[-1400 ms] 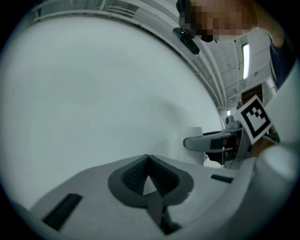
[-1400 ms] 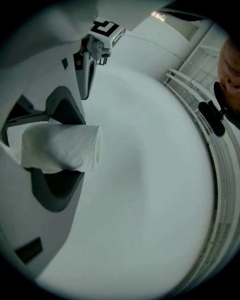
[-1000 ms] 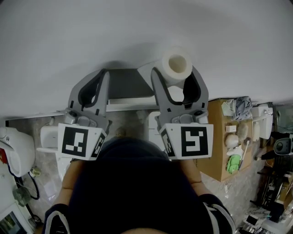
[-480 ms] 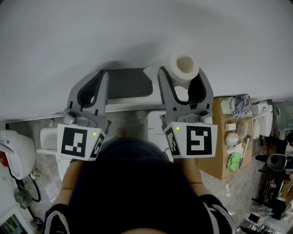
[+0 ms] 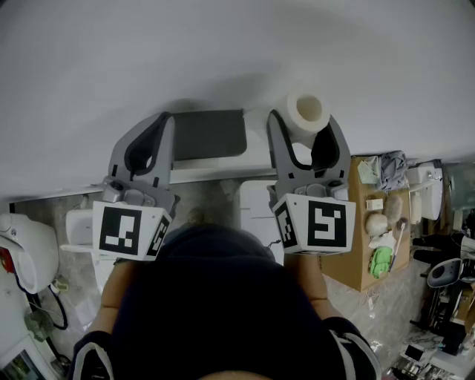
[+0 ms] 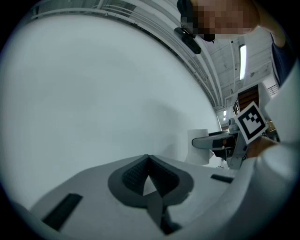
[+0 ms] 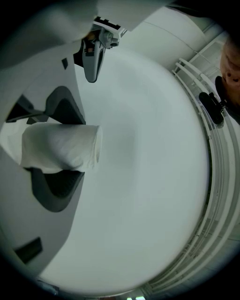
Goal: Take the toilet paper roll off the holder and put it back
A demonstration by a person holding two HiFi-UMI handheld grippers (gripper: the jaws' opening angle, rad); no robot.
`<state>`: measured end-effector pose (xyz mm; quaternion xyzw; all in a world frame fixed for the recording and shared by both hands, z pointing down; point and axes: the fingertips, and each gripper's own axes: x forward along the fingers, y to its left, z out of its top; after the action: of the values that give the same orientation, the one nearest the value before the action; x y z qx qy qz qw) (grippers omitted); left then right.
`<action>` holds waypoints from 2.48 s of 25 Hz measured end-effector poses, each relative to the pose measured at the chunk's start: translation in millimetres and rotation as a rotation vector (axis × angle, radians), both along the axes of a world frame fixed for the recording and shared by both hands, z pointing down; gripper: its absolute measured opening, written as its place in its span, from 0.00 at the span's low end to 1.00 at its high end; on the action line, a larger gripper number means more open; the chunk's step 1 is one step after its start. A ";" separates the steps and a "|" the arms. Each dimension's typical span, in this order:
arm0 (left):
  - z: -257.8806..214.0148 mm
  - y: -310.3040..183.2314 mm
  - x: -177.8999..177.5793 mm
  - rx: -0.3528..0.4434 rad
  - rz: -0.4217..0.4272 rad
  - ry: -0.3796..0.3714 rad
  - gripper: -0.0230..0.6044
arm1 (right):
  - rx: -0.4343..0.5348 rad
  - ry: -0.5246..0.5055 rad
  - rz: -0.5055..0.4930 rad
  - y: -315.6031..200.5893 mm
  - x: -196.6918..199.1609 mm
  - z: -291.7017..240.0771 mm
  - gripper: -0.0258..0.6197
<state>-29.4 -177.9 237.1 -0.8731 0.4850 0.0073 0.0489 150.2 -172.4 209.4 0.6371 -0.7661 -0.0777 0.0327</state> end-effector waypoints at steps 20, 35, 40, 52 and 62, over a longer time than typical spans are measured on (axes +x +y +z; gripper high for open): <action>0.6 -3.1 -0.2 -0.001 -0.004 -0.002 0.04 | -0.041 -0.008 0.053 0.5 14.9 28.8 0.51; 2.3 -7.4 -2.5 -0.009 0.001 0.000 0.04 | -0.044 -0.006 0.060 -3.5 14.5 29.4 0.51; 4.0 -7.7 -3.6 -0.012 0.004 -0.003 0.04 | -0.044 0.001 0.059 -3.0 13.3 28.9 0.51; 5.6 -7.4 -4.6 -0.013 0.012 -0.005 0.04 | -0.026 0.014 0.060 0.1 12.4 18.1 0.51; 5.3 -7.1 -6.5 -0.017 0.013 0.000 0.04 | -0.001 0.020 0.055 4.3 8.9 2.6 0.51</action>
<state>-35.9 -185.0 242.4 -0.8766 0.4793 0.0036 0.0417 159.0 -168.1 212.0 0.6572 -0.7479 -0.0829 0.0429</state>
